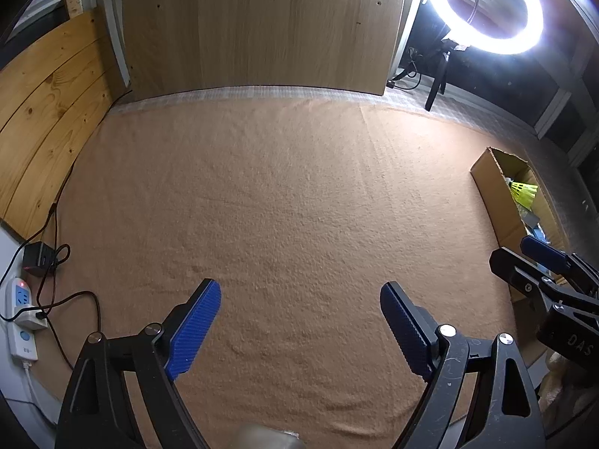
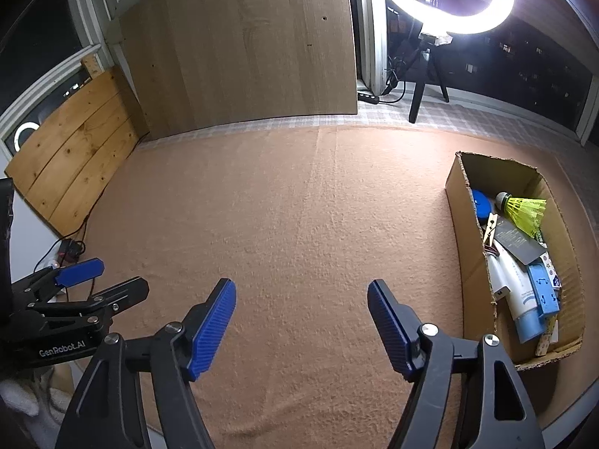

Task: Organize objects

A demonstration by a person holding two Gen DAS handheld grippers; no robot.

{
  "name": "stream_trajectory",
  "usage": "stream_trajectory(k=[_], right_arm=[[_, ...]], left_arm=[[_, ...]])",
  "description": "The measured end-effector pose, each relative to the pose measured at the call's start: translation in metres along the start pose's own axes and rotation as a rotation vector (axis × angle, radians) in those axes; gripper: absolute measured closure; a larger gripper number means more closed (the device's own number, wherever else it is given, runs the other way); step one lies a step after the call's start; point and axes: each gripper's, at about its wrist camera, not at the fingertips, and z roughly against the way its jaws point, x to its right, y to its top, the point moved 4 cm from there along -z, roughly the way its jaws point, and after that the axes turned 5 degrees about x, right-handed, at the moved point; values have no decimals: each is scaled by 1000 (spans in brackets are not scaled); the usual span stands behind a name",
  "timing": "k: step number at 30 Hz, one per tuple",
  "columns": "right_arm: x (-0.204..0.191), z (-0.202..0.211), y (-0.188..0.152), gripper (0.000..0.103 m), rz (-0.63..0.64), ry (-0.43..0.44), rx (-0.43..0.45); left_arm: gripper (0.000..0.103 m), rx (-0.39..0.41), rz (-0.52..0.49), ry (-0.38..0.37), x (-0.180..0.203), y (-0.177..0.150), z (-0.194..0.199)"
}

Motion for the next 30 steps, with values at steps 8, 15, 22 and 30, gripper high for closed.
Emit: stream_trajectory(k=[8, 15, 22, 30], right_arm=[[3, -4, 1, 23, -5, -2, -4], [5, -10, 1, 22, -9, -18, -16], [3, -10, 1, 22, -1, -28, -21], [3, -11, -1, 22, -4, -31, -27]], left_arm=[[13, -12, -1, 5, -1, 3, -7], [13, -19, -5, 10, 1, 3, -12], [11, -18, -5, 17, 0, 4, -13], [10, -20, -8, 22, 0, 4, -15]])
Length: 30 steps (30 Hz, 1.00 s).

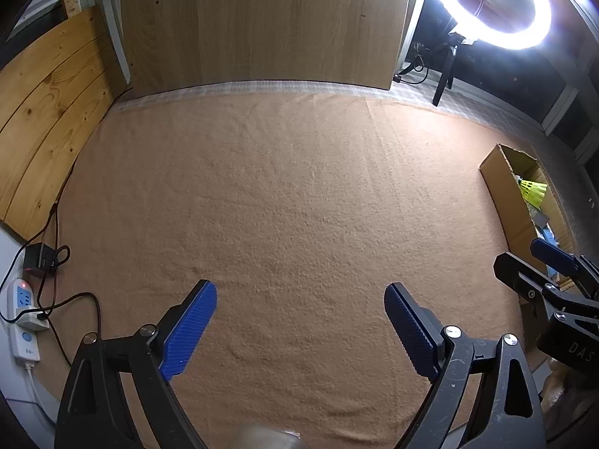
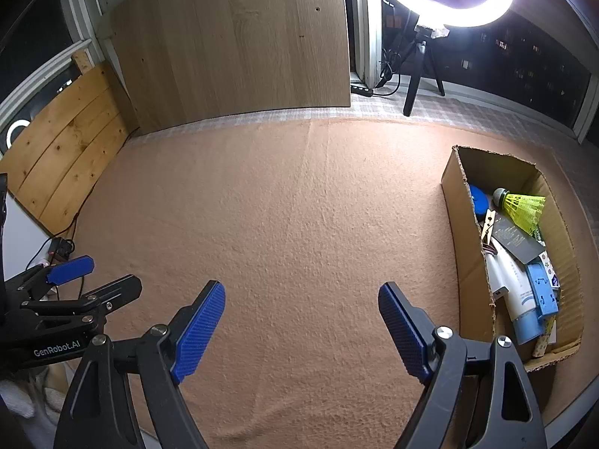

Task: Organize objects

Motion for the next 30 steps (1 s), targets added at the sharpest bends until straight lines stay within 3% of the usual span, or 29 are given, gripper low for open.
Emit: stream_trajectory(k=[30], right_arm=[[4, -1, 1, 22, 3, -5, -3]], left_arm=[[8, -10, -23, -1, 0, 1, -1]])
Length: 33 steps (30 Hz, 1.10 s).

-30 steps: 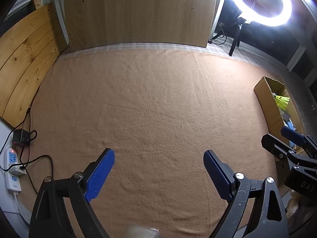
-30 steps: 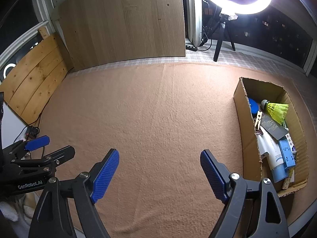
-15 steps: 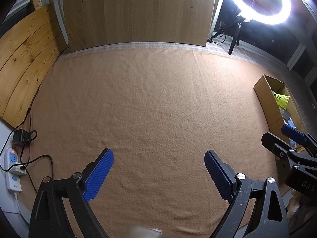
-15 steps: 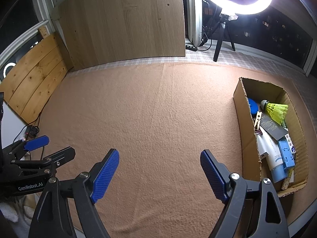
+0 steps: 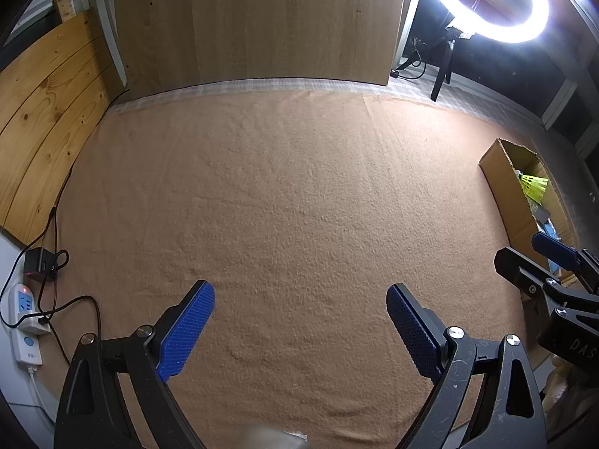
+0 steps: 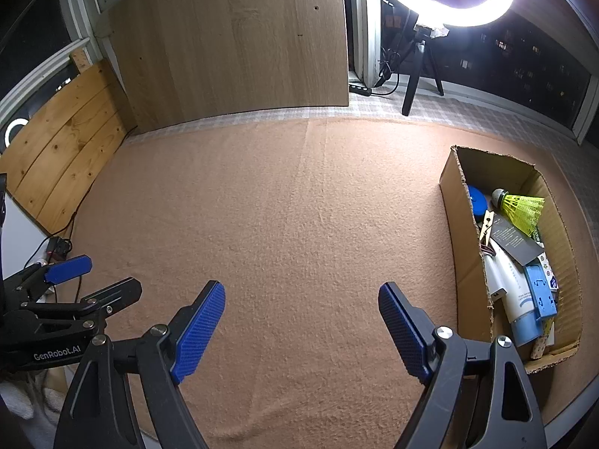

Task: Organize objects

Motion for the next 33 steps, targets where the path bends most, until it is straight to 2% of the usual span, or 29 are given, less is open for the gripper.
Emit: stream_trajectory(k=[33], right_arm=[[4, -8, -1, 22, -8, 3, -12]], left_arm=[[7, -13, -3, 2, -5, 2, -8]])
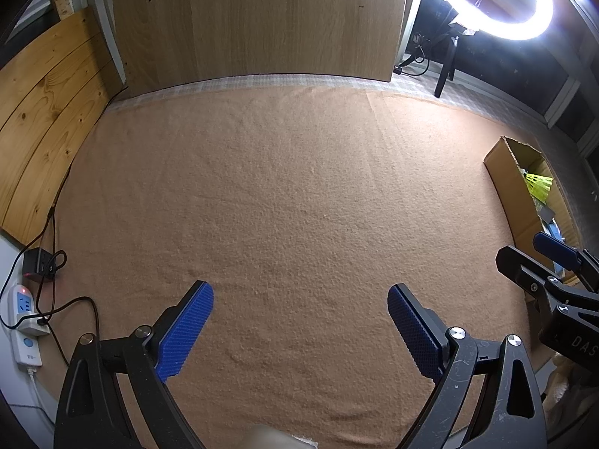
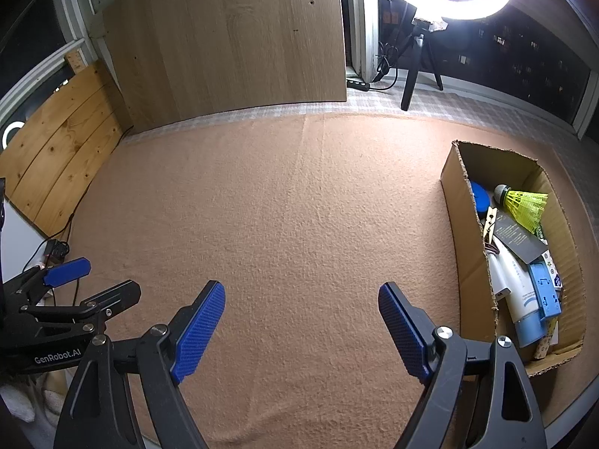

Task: Organize objects

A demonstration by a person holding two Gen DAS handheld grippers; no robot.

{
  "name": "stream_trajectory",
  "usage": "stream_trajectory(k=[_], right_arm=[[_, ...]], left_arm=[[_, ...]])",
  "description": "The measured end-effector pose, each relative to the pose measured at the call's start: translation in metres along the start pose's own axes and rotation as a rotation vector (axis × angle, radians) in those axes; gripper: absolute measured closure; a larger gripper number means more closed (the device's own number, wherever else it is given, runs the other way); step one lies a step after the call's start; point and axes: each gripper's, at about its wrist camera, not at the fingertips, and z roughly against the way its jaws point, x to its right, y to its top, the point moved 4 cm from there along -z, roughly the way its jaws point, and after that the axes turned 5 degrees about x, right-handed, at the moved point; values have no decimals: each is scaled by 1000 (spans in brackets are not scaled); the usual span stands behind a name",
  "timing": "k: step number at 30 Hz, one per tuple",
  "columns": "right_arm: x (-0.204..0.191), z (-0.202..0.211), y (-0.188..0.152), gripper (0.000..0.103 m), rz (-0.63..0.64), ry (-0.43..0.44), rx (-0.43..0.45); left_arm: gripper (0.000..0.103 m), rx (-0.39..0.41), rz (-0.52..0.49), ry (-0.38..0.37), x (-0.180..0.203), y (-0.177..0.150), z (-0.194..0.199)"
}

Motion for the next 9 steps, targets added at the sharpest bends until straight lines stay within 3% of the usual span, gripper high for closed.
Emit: stream_trajectory(k=[9], right_arm=[[-1, -2, -3, 22, -13, -1, -9]], left_arm=[[7, 2, -1, 11, -2, -2, -4]])
